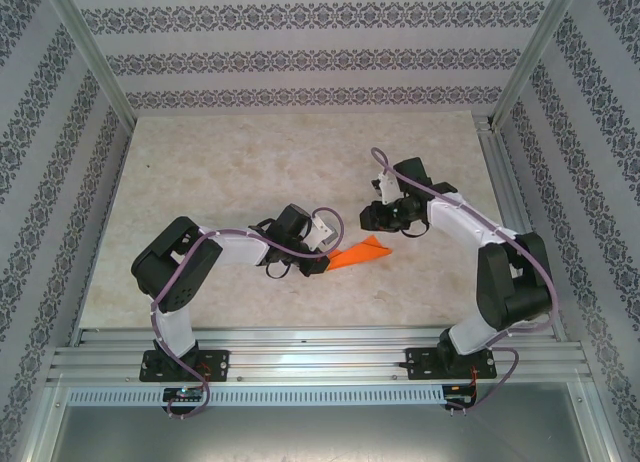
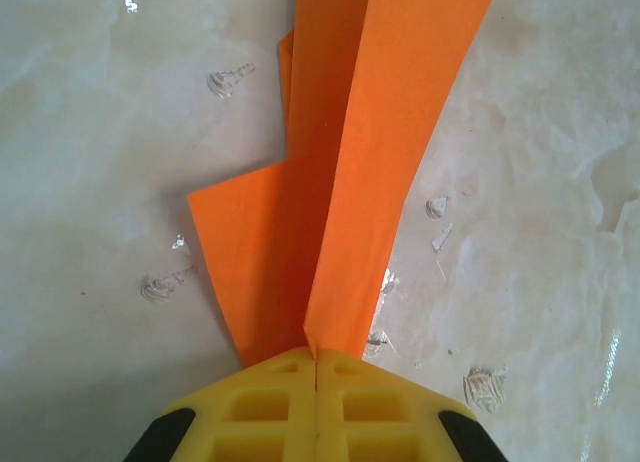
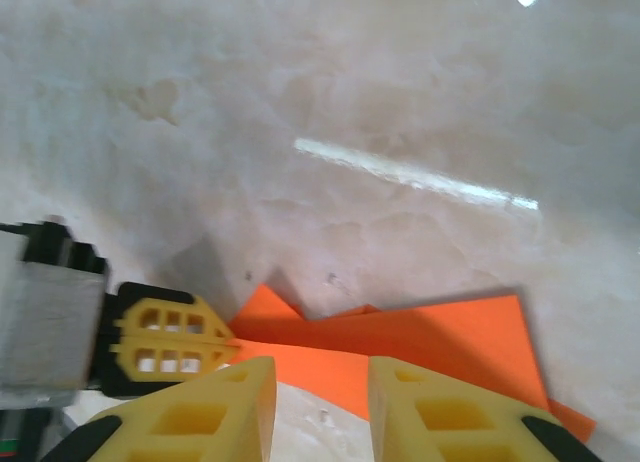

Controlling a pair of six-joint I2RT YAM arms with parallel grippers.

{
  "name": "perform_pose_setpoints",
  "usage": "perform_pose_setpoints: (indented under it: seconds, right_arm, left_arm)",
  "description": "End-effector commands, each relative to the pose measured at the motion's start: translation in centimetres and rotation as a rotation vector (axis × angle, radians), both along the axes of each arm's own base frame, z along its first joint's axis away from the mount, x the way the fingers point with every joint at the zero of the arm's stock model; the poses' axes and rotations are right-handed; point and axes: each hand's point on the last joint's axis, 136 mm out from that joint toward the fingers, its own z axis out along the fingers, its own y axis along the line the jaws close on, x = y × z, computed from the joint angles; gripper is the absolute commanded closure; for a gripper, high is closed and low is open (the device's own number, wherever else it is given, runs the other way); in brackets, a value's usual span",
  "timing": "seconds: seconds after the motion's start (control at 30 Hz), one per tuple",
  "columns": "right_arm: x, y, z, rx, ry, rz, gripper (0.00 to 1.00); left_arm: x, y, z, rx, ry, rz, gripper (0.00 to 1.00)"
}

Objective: Fold a paper plane with a square sheet of paper (fold left side to right side)
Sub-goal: Fold the wing for the fifth time at the center of the table.

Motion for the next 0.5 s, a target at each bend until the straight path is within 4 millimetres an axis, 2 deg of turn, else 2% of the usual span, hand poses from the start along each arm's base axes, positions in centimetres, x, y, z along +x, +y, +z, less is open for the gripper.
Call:
perform_pose_setpoints:
  seconds: [0.0,0.17,0.47]
  right_arm:
    - [-2.1,2.2,-1.2,0.079,0.071,0.0,0.71]
    - [-2.9,3.8,-4.3,0.094,0.14,-0.008,0.73]
    - [-3.0,2.9,-8.0,0.028,0.227,-0.076,0.73]
  left_arm:
    - [-0.6,-0.3,-1.1,0.017,0.004,-0.019,0.96]
    - [-0.7,-0.1,-1.3,0.029,0.003,-0.021,0.96]
    - [-1.0,0.1,-1.6,0.037,-0.001,-0.025,0.95]
